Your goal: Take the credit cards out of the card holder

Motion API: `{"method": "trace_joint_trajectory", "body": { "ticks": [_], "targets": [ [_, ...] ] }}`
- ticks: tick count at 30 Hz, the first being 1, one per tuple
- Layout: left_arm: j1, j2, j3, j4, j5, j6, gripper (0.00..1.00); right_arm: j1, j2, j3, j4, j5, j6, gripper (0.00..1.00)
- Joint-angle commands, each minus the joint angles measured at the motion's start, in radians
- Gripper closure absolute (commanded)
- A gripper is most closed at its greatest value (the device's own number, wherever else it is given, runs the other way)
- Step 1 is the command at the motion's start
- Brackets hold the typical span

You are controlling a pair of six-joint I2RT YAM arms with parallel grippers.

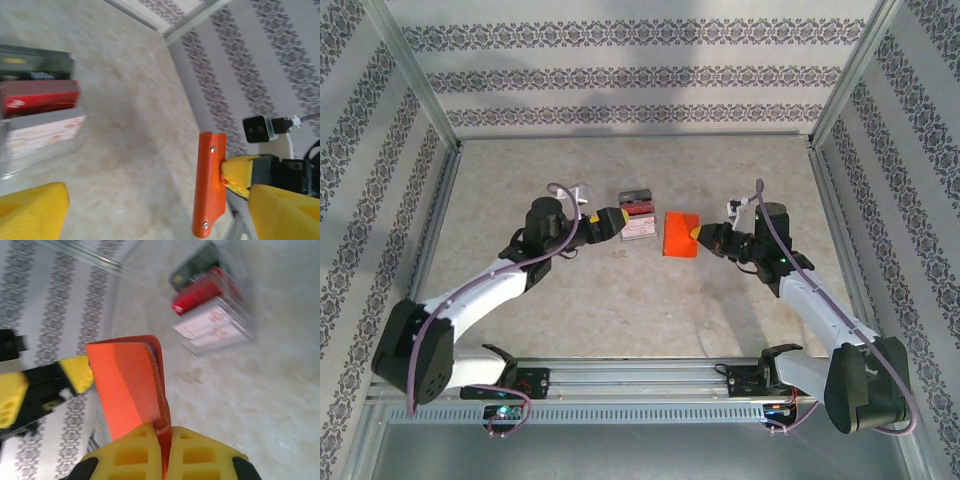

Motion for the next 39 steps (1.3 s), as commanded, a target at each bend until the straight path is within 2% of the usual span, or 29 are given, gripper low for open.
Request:
{"method": "trace_joint_trajectory", "body": {
  "ticks": [1,7,13,18,20,23,26,28,32,34,39],
  "targets": [
    [-0.017,0.073,0.061,0.183,0.165,-0.106,0.11,0.026,0.028,0.039,0.101,-0.068,0.038,1.0],
    [-0.064,0.16,0.123,0.185,0.183,-0.099,0.15,0.088,0.07,0.039,0.187,-0.052,0.086,1.0],
    [-0.099,0.182,0.148,0.121,0.185,-0.048,0.23,0.112,0.097,0.023,0.239,-0.028,0.127,1.0],
    [-0.117,0.191,0.176,0.041,0.19,0.011,0.38,0.124,0.124,0.017,0.285,-0.019,0.157,1.0],
    [-0.122,0.195,0.188,0.021,0.195,0.024,0.46,0.127,0.132,0.019,0.295,-0.017,0.165,1.0],
    [-0.122,0.197,0.198,0.0,0.194,0.038,0.68,0.129,0.144,0.023,0.292,-0.022,0.167,1.0],
    [-0.123,0.187,0.204,-0.035,0.169,0.055,0.9,0.122,0.141,0.022,0.27,-0.015,0.162,0.86],
    [-0.125,0.174,0.204,-0.061,0.14,0.065,0.98,0.114,0.133,0.026,0.225,-0.005,0.148,0.75],
    [-0.13,0.142,0.203,-0.131,0.058,0.097,1.0,0.101,0.084,0.061,0.019,0.078,0.069,0.58],
    [-0.135,0.127,0.206,-0.173,0.013,0.119,1.0,0.109,0.054,0.105,-0.14,0.156,0.002,0.55],
    [-0.155,0.11,0.235,-0.285,-0.074,0.184,1.0,0.188,0.048,0.229,-0.409,0.308,-0.117,0.57]
  ]
}}
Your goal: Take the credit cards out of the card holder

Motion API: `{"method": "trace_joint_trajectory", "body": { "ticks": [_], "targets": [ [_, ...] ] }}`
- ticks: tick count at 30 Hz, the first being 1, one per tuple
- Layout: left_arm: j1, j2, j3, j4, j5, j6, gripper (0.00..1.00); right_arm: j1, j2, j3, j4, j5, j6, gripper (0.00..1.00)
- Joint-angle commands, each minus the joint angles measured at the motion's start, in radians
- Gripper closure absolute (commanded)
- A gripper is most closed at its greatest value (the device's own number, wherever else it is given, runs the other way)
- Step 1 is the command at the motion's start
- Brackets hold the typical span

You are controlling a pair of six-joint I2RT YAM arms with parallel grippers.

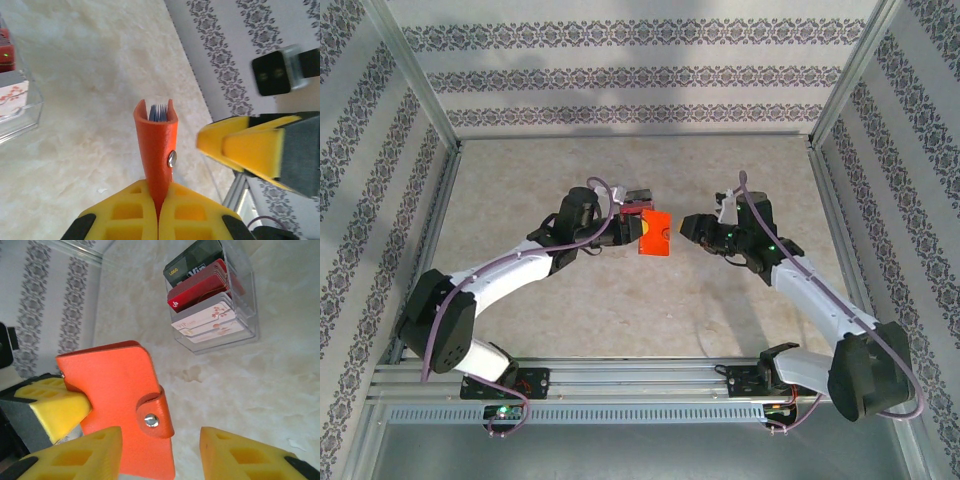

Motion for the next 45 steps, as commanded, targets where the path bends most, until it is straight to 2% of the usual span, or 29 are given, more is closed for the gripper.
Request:
{"method": "trace_joint_trajectory", "body": {
  "ticks": [1,7,13,29,37,45],
  "targets": [
    [-0.025,-0.035,0.054,-0.084,-0.073,0.072,1.0,0.06,-0.002,0.09,-0.223,0.129,-0.107,0.58],
    [-0.035,-0.021,0.062,-0.08,-0.074,0.072,1.0,0.163,0.093,0.164,-0.241,0.208,-0.082,0.58],
    [-0.039,-0.015,0.06,-0.07,-0.068,0.066,1.0,0.205,0.153,0.201,-0.245,0.242,-0.09,0.59],
    [-0.041,-0.011,0.047,-0.039,-0.052,0.054,1.0,0.218,0.242,0.254,-0.243,0.309,-0.141,0.66],
    [-0.041,-0.021,0.04,-0.049,-0.07,0.058,1.0,0.219,0.262,0.24,-0.283,0.39,-0.175,0.7],
    [-0.041,-0.026,0.034,-0.059,-0.083,0.06,1.0,0.219,0.255,0.229,-0.302,0.406,-0.188,0.81]
  ]
}}
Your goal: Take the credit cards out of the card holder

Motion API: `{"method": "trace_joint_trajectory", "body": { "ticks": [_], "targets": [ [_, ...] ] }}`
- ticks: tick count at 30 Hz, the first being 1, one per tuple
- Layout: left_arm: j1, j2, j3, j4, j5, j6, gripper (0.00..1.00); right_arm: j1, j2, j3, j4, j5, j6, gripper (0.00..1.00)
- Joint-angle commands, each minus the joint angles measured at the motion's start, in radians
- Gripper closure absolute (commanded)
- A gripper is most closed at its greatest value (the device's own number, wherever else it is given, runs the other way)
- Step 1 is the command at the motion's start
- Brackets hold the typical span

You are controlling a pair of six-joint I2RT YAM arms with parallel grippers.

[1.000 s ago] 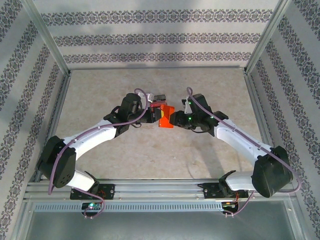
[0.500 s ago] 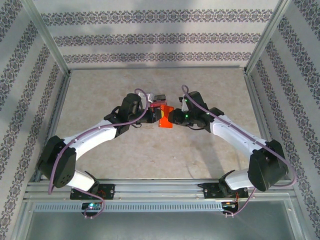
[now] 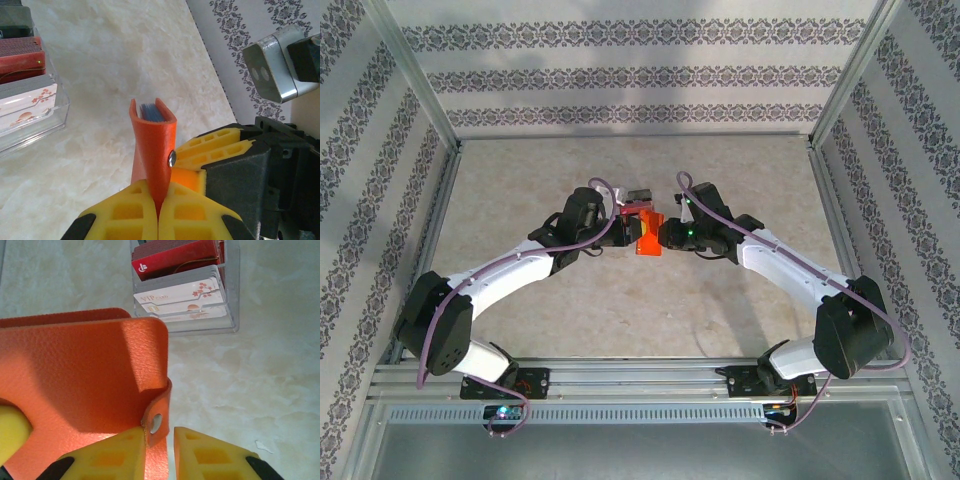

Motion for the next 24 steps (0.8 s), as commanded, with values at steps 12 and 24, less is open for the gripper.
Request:
{"method": "trace_joint_trajectory", "body": {
  "ticks": [12,24],
  "targets": [
    [-0.016,-0.027,-0.008,0.027,0.007,0.006,1.0,-0.021,-0.019,-0.043,-0.027,0.057,-0.019,1.0],
    [0.003,-0.077,-0.047,0.074,0.026,0.001,1.0,-0.193,-0.167,-0.186,0.161,-0.276,-0.072,0.88]
  ]
}}
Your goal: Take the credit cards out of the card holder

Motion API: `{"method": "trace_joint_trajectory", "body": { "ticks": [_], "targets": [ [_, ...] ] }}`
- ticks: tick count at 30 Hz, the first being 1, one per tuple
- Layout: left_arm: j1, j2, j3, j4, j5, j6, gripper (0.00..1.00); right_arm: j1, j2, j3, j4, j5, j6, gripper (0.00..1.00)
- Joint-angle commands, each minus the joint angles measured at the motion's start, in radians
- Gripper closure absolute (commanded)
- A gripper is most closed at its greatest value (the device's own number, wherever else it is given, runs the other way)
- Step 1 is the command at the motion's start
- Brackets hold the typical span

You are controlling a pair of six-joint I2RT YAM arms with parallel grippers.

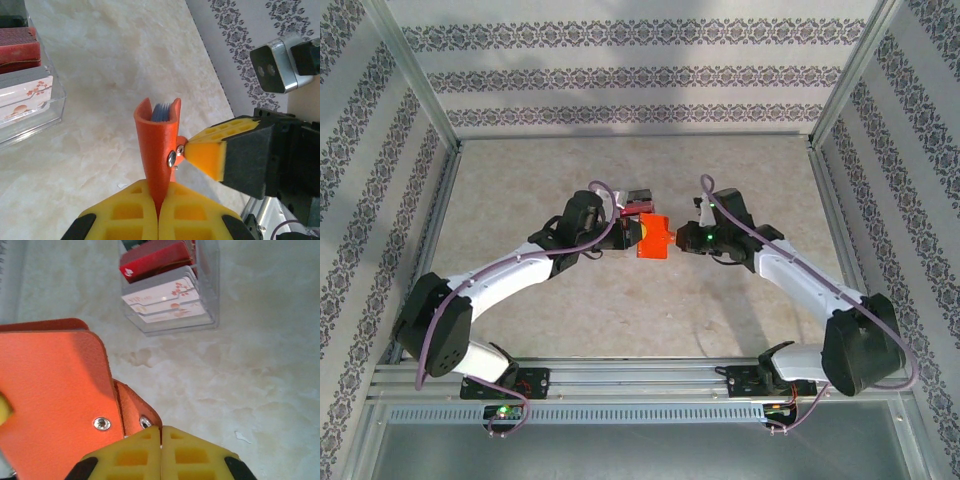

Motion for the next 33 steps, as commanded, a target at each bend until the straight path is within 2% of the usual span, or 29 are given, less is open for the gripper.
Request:
{"method": "trace_joint_trajectory", "body": {
  "ticks": [1,3,7,10,13,19,33],
  "targets": [
    [0.013,-0.08,-0.021,0.06,0.016,0.008,1.0,-0.068,-0.067,-0.045,0.089,-0.147,-0.045,0.82],
    [0.026,-0.116,-0.037,0.087,0.02,0.018,1.0,-0.107,-0.103,-0.076,0.136,-0.212,-0.044,0.73],
    [0.063,-0.176,-0.073,0.175,0.083,0.012,1.0,-0.199,-0.182,-0.17,0.372,-0.38,0.063,0.5],
    [0.08,-0.204,-0.096,0.242,0.117,0.0,1.0,-0.202,-0.219,-0.186,0.48,-0.419,0.11,0.32],
    [0.084,-0.21,-0.093,0.278,0.15,-0.003,1.0,-0.163,-0.221,-0.145,0.466,-0.43,0.085,0.26],
    [0.083,-0.202,-0.083,0.304,0.186,-0.014,1.0,-0.068,-0.17,-0.059,0.402,-0.358,0.02,0.28],
    [0.083,-0.182,-0.097,0.354,0.208,-0.052,1.0,-0.04,-0.118,-0.037,0.355,-0.289,-0.026,0.53]
  ]
}}
